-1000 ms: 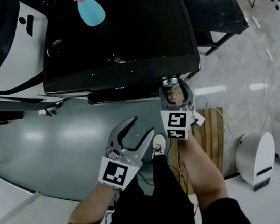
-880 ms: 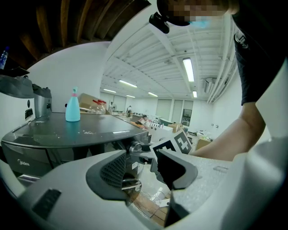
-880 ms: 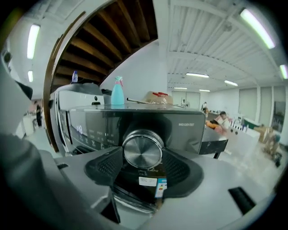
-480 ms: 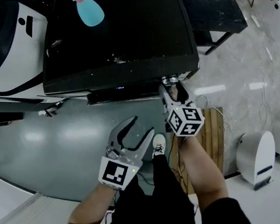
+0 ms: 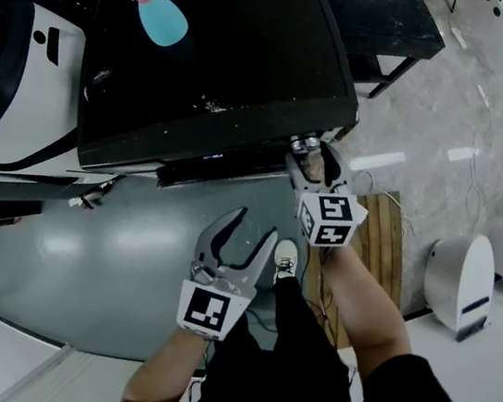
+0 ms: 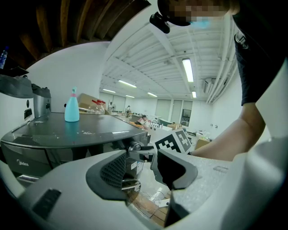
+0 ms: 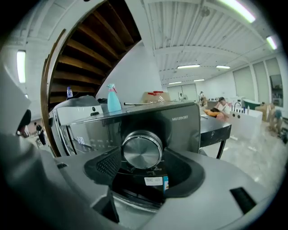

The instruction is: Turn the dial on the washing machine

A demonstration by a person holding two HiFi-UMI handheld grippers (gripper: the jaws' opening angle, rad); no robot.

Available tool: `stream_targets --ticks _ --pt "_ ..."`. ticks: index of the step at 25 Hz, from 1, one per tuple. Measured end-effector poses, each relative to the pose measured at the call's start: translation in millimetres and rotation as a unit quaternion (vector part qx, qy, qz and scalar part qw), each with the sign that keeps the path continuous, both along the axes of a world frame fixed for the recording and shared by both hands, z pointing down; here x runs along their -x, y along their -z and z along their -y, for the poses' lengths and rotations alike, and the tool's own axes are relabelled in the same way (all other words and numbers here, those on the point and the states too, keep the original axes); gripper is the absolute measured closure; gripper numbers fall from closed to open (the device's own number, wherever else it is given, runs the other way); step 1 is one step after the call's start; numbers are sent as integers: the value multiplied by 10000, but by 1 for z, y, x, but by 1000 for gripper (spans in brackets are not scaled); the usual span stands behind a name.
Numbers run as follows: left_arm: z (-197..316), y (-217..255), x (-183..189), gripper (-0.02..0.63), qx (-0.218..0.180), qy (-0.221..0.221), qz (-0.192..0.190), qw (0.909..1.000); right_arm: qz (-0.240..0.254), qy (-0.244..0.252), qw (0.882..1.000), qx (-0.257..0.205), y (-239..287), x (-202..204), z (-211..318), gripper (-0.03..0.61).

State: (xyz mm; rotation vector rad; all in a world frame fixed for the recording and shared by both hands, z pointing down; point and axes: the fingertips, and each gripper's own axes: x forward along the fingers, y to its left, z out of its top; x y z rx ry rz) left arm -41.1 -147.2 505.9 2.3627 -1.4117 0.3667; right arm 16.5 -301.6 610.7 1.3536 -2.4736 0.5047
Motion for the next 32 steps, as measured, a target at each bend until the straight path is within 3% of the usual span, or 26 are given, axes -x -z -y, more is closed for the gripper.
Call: stream_targets --ticks 7,17,21,24,27,32 --pt "-1 -1 2 414 5 -5 2 10000 -1546 249 9838 -873 6 6 -2 291" --pt "-5 -5 5 414 69 54 -44 10000 -1636 191 9826 -854 2 6 -3 305" --pt "-6 -6 7 414 57 61 -49 10000 -1261 86 9898 -664 1 6 -4 305" --pt "-6 -6 7 414 45 63 -52 10000 -142 -150 9997 -86 -3 3 -2 305" --pt "-7 -6 7 414 60 53 -44 10000 1004 -395 9930 486 -6 0 -1 305" --pt "-9 -5 7 414 47 53 -58 10000 777 -337 9958 340 -6 0 -1 303"
